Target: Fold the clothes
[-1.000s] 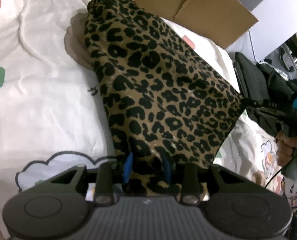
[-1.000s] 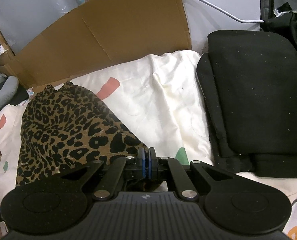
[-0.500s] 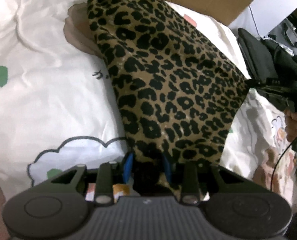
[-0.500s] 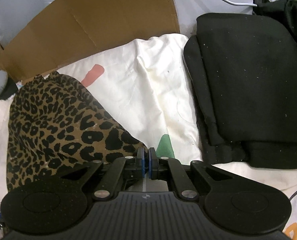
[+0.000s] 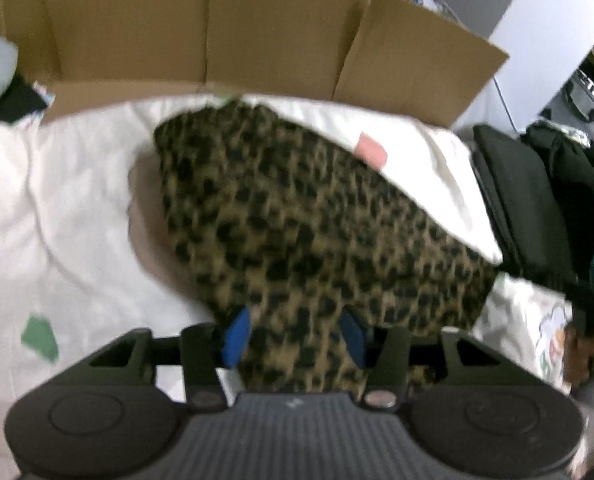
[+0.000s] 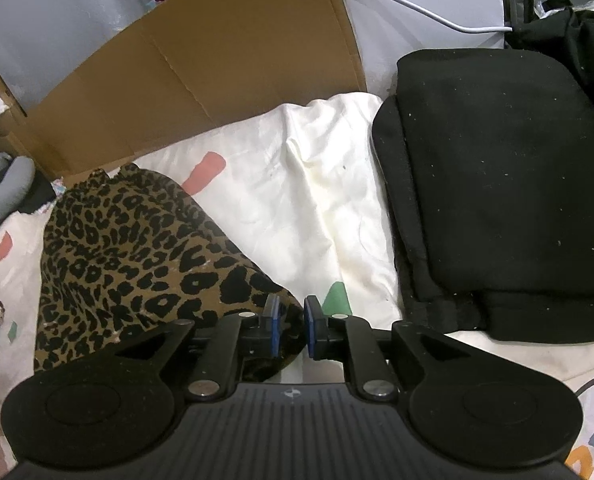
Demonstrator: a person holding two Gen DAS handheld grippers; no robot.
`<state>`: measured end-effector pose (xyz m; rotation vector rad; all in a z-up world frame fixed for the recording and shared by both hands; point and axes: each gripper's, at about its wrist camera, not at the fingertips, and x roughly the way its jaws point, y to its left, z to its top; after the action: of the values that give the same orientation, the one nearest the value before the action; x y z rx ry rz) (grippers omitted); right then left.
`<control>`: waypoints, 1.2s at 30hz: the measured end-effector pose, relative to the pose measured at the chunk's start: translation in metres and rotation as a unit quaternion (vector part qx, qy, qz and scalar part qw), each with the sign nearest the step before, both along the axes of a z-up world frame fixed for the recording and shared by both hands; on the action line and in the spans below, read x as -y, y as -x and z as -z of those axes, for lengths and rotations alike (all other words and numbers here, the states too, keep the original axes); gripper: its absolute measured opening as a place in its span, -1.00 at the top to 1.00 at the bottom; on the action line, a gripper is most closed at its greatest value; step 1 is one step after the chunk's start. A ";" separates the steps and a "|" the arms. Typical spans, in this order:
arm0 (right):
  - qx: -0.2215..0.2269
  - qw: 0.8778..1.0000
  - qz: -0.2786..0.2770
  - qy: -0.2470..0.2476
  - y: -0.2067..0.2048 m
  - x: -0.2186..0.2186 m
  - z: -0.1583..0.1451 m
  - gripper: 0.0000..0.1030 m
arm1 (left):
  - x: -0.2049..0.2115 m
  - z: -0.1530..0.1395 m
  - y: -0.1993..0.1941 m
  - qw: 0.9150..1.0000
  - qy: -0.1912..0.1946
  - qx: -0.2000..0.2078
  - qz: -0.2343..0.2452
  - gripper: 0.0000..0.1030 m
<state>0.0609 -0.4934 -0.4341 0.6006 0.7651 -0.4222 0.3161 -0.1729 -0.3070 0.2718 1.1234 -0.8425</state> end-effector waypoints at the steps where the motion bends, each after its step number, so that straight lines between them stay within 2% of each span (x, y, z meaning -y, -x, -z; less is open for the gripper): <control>1: 0.003 1.000 -0.001 -0.002 0.001 0.000 0.000 0.71 | 0.008 -0.004 -0.004 1.000 0.001 0.003 0.001 -0.08; 3: 0.012 1.000 -0.003 -0.003 0.002 0.000 -0.001 0.56 | 0.022 -0.011 -0.014 1.000 0.007 0.008 -0.001 -0.12; 8: 0.033 0.999 -0.010 -0.017 0.004 0.001 -0.004 0.56 | 0.056 -0.029 -0.033 1.000 0.019 0.021 -0.007 -0.32; 11: 0.043 0.999 -0.015 -0.022 0.005 0.002 -0.005 0.43 | 0.076 -0.035 -0.040 1.000 0.012 0.025 -0.010 -0.33; 15: 0.049 0.999 -0.013 -0.008 0.006 0.001 -0.009 0.43 | 0.103 -0.040 -0.047 0.999 0.010 0.033 0.001 -0.41; 19: 0.046 0.998 -0.035 -0.017 0.002 0.001 -0.008 0.40 | 0.126 -0.035 -0.054 0.999 -0.011 0.049 -0.008 -0.44; 21: 0.047 0.998 -0.037 -0.016 0.002 0.000 -0.007 -0.20 | 0.133 -0.034 -0.059 0.998 -0.008 0.061 -0.019 -0.62; 24: 0.057 0.998 -0.027 0.001 0.006 -0.002 -0.010 -0.46 | 0.145 -0.033 -0.063 0.996 -0.017 0.085 -0.028 -0.69; 26: 0.065 0.997 -0.029 -0.006 0.006 0.000 -0.011 -0.56 | 0.154 -0.030 -0.068 0.996 -0.018 0.079 -0.036 -0.69; 29: 0.073 0.996 -0.040 -0.036 0.003 0.003 -0.009 -0.58 | 0.165 -0.020 -0.081 0.997 -0.014 0.053 -0.060 -0.67; 31: 0.071 0.996 -0.047 -0.025 0.002 -0.001 -0.010 -0.58 | 0.173 -0.014 -0.088 0.997 -0.014 0.037 -0.073 -0.65; 33: 0.069 0.996 -0.057 -0.010 -0.001 -0.006 -0.012 -0.58 | 0.180 -0.006 -0.094 0.996 -0.024 0.022 -0.087 -0.55; 36: 0.063 0.996 -0.068 0.009 -0.005 -0.011 -0.013 -0.55 | 0.191 0.011 -0.103 0.992 -0.057 0.001 -0.109 -0.45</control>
<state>0.0658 -0.4823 -0.4207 0.5502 0.6774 -0.2634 0.4190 -0.3640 -0.3176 0.2388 1.1772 -0.5861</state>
